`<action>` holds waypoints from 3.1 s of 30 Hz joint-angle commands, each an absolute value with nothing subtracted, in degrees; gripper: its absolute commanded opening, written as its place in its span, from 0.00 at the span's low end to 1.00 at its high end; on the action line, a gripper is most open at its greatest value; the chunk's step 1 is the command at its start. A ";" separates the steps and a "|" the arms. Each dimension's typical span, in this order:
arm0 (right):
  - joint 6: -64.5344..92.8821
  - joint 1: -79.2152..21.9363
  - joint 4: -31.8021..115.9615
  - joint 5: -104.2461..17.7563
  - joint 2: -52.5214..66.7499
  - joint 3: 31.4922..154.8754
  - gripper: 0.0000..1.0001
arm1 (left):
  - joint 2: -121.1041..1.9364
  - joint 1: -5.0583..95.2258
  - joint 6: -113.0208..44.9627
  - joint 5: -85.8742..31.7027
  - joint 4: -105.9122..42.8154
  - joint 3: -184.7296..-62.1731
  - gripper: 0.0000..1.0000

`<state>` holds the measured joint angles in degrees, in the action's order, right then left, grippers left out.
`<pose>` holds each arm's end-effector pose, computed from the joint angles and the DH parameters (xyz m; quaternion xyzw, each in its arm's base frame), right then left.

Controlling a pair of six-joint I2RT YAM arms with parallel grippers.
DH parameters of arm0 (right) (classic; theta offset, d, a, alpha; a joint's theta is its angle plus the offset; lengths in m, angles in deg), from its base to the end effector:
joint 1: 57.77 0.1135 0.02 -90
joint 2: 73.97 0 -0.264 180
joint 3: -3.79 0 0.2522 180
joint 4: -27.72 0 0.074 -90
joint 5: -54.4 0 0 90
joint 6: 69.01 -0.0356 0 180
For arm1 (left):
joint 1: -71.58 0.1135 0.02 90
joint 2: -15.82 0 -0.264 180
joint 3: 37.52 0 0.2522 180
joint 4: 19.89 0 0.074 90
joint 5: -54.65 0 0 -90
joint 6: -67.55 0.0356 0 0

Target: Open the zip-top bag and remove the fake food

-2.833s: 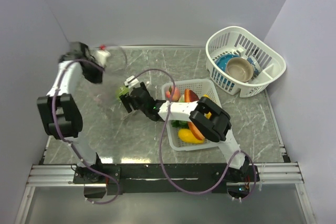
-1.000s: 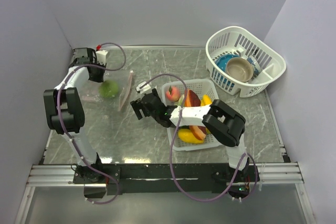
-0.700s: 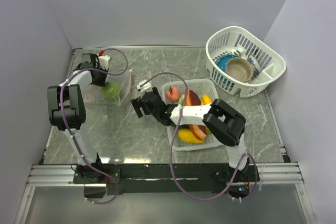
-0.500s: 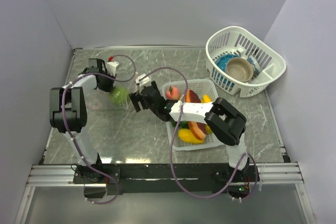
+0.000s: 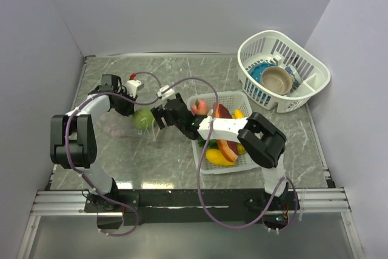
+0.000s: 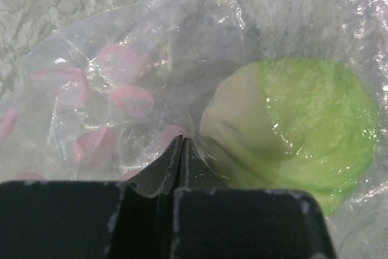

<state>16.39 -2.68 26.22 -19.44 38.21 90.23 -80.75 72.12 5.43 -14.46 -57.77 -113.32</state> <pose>0.2631 0.3597 0.2040 -0.2856 0.7846 0.1651 0.5250 0.3419 -0.0095 0.1947 0.2714 0.9085 -0.1040 0.3004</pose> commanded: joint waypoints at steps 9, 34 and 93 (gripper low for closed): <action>16.77 -2.22 23.12 -18.82 34.66 84.96 0.91 | -80.68 72.11 5.76 -13.99 -56.94 -113.59 0.02; 16.50 1.73 24.79 -32.52 44.51 93.49 0.97 | -87.27 72.02 4.97 -10.91 -58.17 -120.62 0.02; 21.87 2.44 27.43 -25.05 34.93 88.48 1.00 | -89.21 69.74 9.89 -11.97 -60.55 -118.26 0.02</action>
<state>20.58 4.19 29.71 -22.74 35.42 86.67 -89.08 69.78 8.66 -11.91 -60.42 -119.64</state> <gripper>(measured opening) 0.997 0.026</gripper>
